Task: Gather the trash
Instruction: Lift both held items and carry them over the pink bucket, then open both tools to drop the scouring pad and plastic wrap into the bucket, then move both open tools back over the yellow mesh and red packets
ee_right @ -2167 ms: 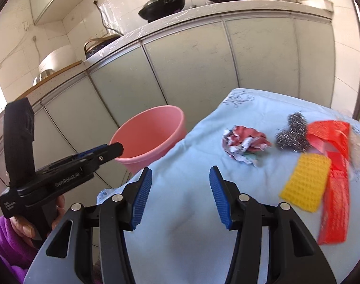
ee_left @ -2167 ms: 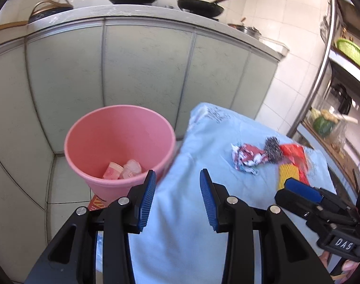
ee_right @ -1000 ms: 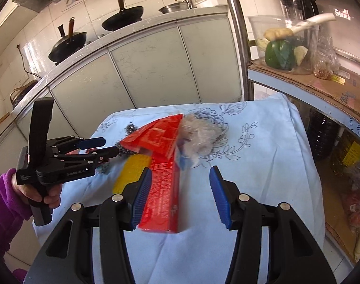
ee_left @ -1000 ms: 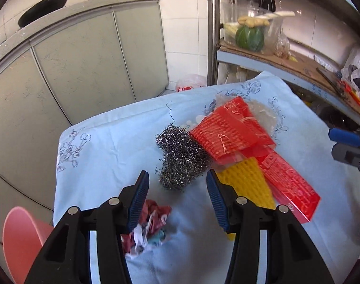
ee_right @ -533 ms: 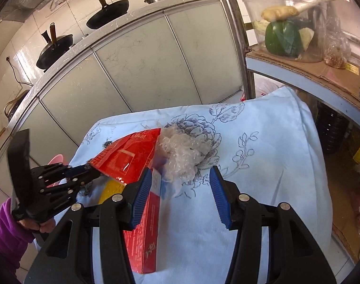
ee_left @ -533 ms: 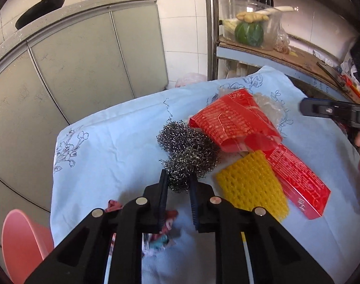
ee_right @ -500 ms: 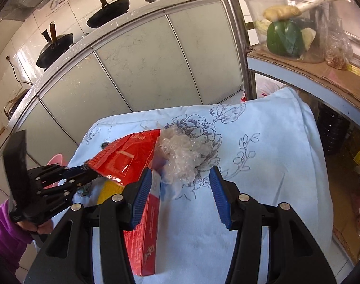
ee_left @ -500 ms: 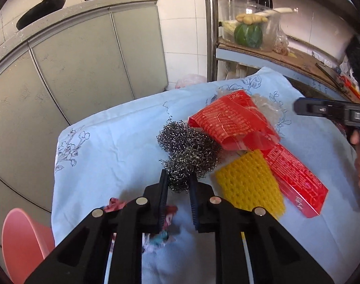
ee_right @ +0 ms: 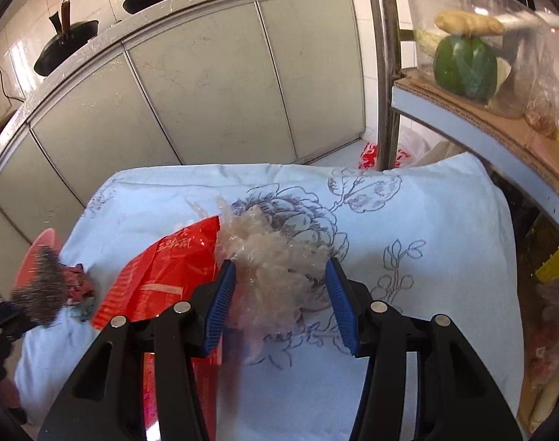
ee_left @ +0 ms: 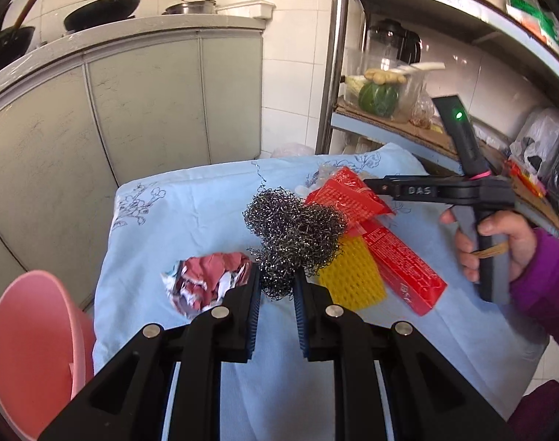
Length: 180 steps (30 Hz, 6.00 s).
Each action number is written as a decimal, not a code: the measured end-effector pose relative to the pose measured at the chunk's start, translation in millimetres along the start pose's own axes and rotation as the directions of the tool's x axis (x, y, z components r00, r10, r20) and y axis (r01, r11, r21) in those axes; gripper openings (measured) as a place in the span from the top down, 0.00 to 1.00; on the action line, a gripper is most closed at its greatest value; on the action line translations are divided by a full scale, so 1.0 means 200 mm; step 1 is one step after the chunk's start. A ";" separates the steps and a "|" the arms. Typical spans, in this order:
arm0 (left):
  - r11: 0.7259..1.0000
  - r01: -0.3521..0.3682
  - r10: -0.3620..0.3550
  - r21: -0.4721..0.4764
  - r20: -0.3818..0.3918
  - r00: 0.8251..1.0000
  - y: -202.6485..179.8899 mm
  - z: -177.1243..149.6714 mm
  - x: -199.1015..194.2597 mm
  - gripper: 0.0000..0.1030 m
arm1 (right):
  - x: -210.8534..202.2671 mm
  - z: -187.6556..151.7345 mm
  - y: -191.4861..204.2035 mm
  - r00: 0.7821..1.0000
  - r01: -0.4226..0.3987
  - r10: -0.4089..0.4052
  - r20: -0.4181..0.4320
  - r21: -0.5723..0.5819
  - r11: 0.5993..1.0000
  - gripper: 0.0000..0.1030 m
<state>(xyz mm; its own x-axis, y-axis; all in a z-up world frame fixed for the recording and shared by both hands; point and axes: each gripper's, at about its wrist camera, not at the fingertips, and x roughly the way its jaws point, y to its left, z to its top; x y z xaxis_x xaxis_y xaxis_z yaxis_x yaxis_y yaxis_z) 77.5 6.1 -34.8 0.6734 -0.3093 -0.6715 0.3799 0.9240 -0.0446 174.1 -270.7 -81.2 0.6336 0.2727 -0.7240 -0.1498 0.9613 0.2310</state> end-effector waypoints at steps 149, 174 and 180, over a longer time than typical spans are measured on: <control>0.907 -0.261 0.284 -0.329 0.023 0.959 0.17 -0.37 -0.50 0.49 | -0.56 -0.56 0.67 0.970 -0.237 0.241 -0.017 -0.241 0.941 0.63; 0.978 -0.039 0.012 -0.203 -0.132 0.991 -0.29 -0.08 0.20 0.49 | -0.56 -0.54 0.20 0.993 -0.106 0.108 0.051 -0.038 0.994 0.63; 0.974 -0.056 0.019 -0.221 -0.165 0.986 -0.28 -0.07 0.33 0.49 | -0.55 -0.52 0.16 0.992 -0.116 0.117 0.050 -0.012 0.993 0.64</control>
<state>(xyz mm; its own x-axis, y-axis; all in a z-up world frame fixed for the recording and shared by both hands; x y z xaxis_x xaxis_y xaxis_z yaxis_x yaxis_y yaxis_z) 91.9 -63.4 -86.6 0.5662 -0.2503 -0.7854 0.1919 0.9666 -0.1698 21.2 -266.2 -60.8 0.6490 0.3807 -0.6587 -0.2315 0.9236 0.3057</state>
